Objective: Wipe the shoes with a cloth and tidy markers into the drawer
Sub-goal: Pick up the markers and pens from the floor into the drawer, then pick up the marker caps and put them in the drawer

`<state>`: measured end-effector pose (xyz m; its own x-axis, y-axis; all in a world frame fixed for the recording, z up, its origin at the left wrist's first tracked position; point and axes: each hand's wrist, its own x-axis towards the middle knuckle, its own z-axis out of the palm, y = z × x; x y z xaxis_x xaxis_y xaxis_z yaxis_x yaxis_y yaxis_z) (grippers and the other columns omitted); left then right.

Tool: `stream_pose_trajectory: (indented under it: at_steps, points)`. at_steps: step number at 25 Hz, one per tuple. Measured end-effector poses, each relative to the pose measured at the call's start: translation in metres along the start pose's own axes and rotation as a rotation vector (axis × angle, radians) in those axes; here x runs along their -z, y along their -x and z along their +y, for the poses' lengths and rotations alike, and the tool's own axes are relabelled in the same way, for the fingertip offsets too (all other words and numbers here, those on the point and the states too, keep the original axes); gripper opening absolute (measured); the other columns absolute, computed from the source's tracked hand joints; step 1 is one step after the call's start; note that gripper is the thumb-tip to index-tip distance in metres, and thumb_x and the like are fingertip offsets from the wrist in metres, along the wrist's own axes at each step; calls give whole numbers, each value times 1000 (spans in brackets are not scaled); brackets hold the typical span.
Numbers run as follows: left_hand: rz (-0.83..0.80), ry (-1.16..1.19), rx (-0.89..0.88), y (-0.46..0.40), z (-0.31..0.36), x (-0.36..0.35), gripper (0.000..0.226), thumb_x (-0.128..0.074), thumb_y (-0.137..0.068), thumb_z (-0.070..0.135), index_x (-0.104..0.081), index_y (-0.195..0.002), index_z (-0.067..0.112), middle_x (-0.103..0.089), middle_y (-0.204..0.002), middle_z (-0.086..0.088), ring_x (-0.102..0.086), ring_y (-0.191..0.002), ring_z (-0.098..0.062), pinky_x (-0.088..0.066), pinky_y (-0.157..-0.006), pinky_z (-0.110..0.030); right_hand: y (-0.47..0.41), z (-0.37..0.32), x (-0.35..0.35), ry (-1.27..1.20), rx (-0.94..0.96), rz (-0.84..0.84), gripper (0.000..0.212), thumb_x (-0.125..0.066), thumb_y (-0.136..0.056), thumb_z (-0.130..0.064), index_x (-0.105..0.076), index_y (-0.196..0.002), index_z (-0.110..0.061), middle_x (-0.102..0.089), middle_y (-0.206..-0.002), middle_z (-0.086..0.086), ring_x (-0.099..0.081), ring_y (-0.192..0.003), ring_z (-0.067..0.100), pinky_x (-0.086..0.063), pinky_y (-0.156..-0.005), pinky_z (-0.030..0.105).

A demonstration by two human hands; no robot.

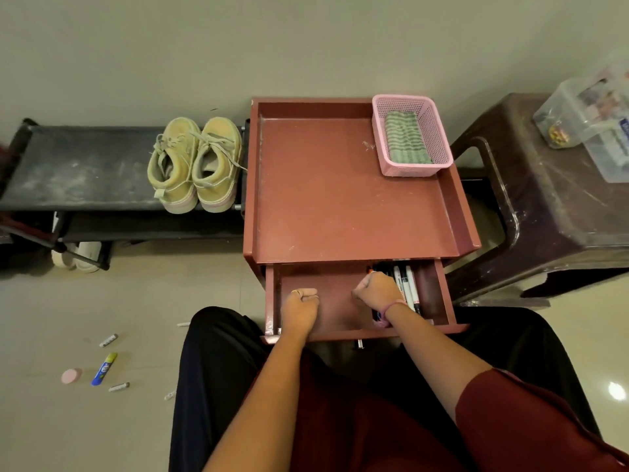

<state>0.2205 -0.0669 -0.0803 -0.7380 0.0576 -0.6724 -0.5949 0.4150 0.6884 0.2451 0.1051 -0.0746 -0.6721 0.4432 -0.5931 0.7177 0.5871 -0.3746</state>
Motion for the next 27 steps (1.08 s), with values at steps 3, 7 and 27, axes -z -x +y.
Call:
stream_pose_trajectory:
  at_steps: [3,7,27]
  points:
    - [17,31,-39,14,10,19,20,-55,-92,10,-66,-109,12,-66,-112,-5,-62,-105,-21,-48,-99,-35,21,-26,9,-18,95,15,24,-55,-71,-7,-47,-49,-8,-53,-52,11,-55,-55,29,-51,-56,33]
    - [60,67,-119,31,19,55,17,-57,-91,13,-65,-104,19,-67,-109,-4,-63,-100,-20,-49,-95,-34,48,-58,19,-43,171,77,43,-62,-75,-11,-37,-41,-15,-45,-44,2,-50,-49,24,-50,-56,32]
    - [573,611,-9,63,-102,320,16,-53,-90,10,-64,-99,17,-65,-87,2,-63,-91,-20,-51,-87,-38,142,-306,-94,33,666,-112,22,-71,-78,-20,-67,-60,-7,-67,-55,-2,-59,-51,9,-47,-53,20]
